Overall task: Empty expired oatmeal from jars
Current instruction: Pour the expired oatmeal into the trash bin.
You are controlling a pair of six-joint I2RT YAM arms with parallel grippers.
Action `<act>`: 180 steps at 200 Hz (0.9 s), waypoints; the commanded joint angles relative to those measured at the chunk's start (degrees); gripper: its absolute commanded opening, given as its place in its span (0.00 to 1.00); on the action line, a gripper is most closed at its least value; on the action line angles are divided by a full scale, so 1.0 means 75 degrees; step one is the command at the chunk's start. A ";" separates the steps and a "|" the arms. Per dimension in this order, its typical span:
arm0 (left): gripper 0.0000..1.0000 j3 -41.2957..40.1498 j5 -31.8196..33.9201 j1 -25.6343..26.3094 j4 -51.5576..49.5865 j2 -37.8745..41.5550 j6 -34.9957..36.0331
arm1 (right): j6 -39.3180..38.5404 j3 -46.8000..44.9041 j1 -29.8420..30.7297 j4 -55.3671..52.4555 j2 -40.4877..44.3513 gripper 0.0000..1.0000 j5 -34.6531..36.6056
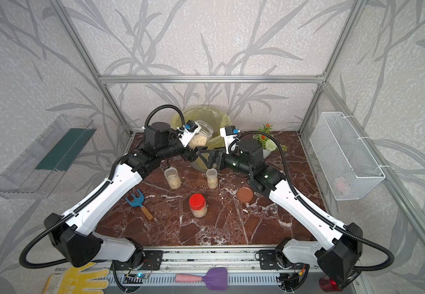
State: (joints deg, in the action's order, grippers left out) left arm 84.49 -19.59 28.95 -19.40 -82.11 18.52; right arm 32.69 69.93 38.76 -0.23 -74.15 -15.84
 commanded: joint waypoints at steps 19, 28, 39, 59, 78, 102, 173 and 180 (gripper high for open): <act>0.00 0.0483 -0.0742 -0.0267 0.0330 -0.0114 0.0167 | 0.0097 0.0781 0.0024 0.0812 -0.0724 0.92 0.0652; 0.00 0.0526 -0.0778 -0.0314 0.0328 -0.0166 0.0155 | 0.0135 0.0936 0.0013 0.0805 -0.0848 0.92 0.0695; 0.00 0.0590 -0.0842 -0.0362 0.0256 -0.0214 0.0178 | 0.0113 0.1093 0.0012 0.0773 -0.0945 0.93 0.0790; 0.00 0.0597 -0.0953 -0.0484 0.0317 -0.0232 0.0094 | 0.0332 0.1231 -0.0089 0.0861 -0.1119 0.92 0.0893; 0.00 0.0611 -0.1076 -0.0566 0.0391 -0.0253 0.0027 | 0.0463 0.1428 -0.0231 0.0874 -0.1401 0.92 0.0747; 0.00 0.0628 -0.1164 -0.0602 0.0514 -0.0292 -0.0029 | 0.0719 0.1910 -0.0273 0.0745 -0.1875 0.92 0.0325; 0.00 0.0990 -0.1409 -0.0620 0.0539 -0.0677 -0.0080 | 0.0992 0.2396 -0.0300 0.1180 -0.2634 0.93 0.0039; 0.00 0.1015 -0.1461 -0.0629 0.0548 -0.0698 -0.0102 | 0.0997 0.2350 -0.0303 0.1285 -0.2661 0.93 0.0057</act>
State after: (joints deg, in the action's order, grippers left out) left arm 88.33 -27.51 24.12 -19.59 -87.57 17.74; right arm 39.20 86.24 36.80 5.96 -92.90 -14.26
